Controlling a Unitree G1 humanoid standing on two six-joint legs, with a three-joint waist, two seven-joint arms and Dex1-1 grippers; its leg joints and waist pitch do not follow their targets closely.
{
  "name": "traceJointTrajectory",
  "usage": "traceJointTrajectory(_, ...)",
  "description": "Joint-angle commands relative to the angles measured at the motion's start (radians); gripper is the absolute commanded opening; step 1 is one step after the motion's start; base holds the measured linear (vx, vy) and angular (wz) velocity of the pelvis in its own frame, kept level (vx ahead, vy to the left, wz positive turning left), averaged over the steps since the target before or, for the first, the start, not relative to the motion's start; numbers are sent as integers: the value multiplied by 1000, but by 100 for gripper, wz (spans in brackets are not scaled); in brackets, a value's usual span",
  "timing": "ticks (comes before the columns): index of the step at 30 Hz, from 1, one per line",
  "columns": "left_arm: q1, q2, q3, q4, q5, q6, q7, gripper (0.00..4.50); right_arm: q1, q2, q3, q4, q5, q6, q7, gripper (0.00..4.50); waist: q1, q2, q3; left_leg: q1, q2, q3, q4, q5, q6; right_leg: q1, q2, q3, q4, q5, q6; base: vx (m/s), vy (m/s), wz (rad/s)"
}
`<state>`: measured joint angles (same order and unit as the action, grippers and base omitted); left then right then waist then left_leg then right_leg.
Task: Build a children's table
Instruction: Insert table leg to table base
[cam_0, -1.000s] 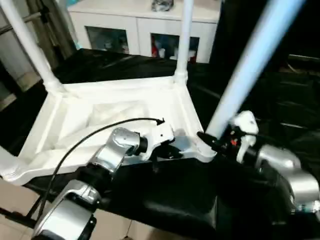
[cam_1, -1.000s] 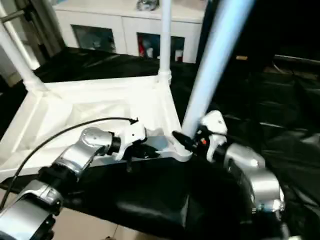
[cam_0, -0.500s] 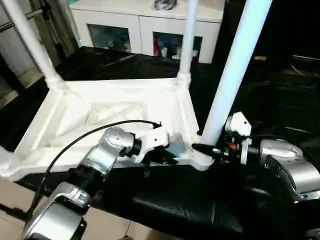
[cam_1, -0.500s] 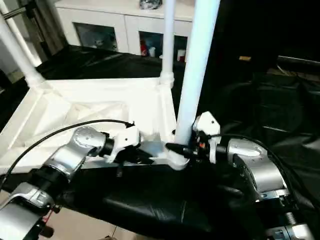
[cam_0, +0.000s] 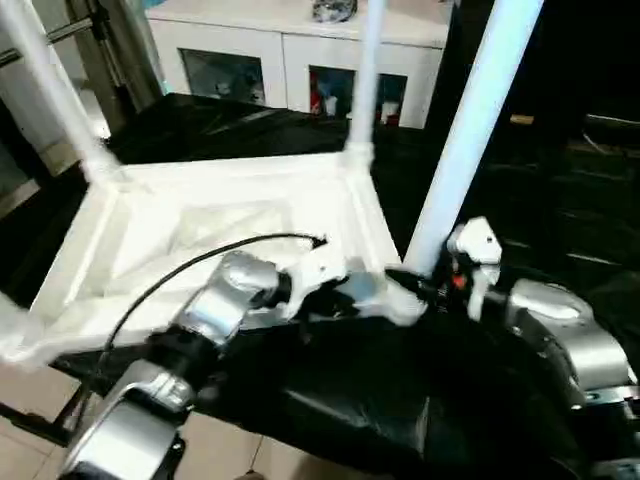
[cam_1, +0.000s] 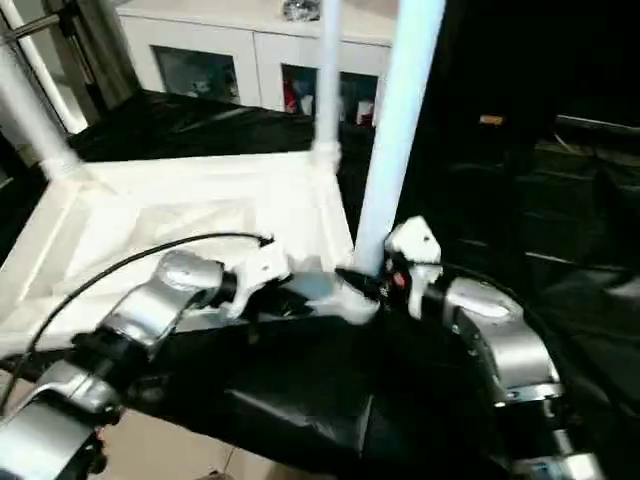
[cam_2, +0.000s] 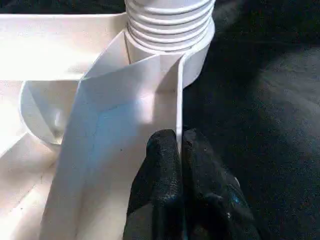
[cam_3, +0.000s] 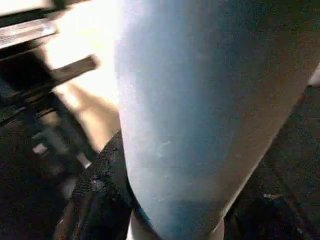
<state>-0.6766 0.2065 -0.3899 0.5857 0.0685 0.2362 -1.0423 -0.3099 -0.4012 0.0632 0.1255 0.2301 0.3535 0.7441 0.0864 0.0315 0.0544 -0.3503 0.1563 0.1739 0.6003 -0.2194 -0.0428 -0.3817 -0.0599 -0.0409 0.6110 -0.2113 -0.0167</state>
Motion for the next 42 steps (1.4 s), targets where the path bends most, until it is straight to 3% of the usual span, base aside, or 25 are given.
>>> traceJointTrajectory(1,-84,-59,52,-27,-17,56,95,0,36,72,41,57,-49,155,-133,190,6,-10,-49,2,74,-31,-85,-141,33,40,-100,54,-85,-227,-221,0,0,0)
traceJointTrajectory(4,-132,-134,73,29,3,148,232,0,-7,179,21,97,-70,198,-305,190,7,-7,-54,1,70,-32,-81,-107,23,40,-99,52,-79,-166,-238,0,0,0)
traceJointTrajectory(8,-158,-190,70,95,36,172,336,0,-47,266,-7,154,-99,222,-458,190,7,-8,-55,0,66,-30,-79,-88,18,43,-98,52,-79,-118,-239,0,0,0)
traceJointTrajectory(10,-164,-215,70,127,41,172,375,0,-57,300,-15,165,-107,243,-503,190,11,-11,-56,-3,66,-31,-79,-70,32,48,-99,52,-75,-77,-238,0,0,0)
traceJointTrajectory(12,-165,-224,70,141,42,171,394,0,-56,314,-9,157,-117,257,-520,190,13,-9,-56,-4,67,-31,-80,-74,39,49,-100,52,-76,-77,-234,0,0,0)
traceJointTrajectory(16,-169,-230,76,145,41,180,398,0,-55,330,-18,145,-127,283,-545,190,13,-8,-52,1,71,-33,-88,-135,25,45,-101,53,-87,-182,-209,0,0,0)
traceJointTrajectory(30,-170,-224,76,142,30,149,342,0,-83,328,-38,154,-126,305,-538,190,11,-9,-50,0,72,-34,-92,-147,16,43,-103,55,-89,-190,-197,0,0,0)
traceJointTrajectory(31,-169,-223,75,141,29,148,338,0,-86,328,-46,157,-116,306,-532,246,10,-9,-51,-1,71,-34,-91,-145,17,43,-103,56,-88,-187,-198,0,0,0)
traceJointTrajectory(36,-170,-215,75,138,26,138,320,0,-93,321,-58,148,-104,315,-520,268,11,-7,-54,0,73,-34,-90,-127,19,44,-104,55,-84,-145,-208,0,0,0)
traceJointTrajectory(42,-163,-196,68,117,19,120,270,0,-112,292,-66,108,-93,336,-488,326,8,-5,-51,-1,72,-34,-92,-137,20,46,-102,55,-87,-152,-210,0,0,0)
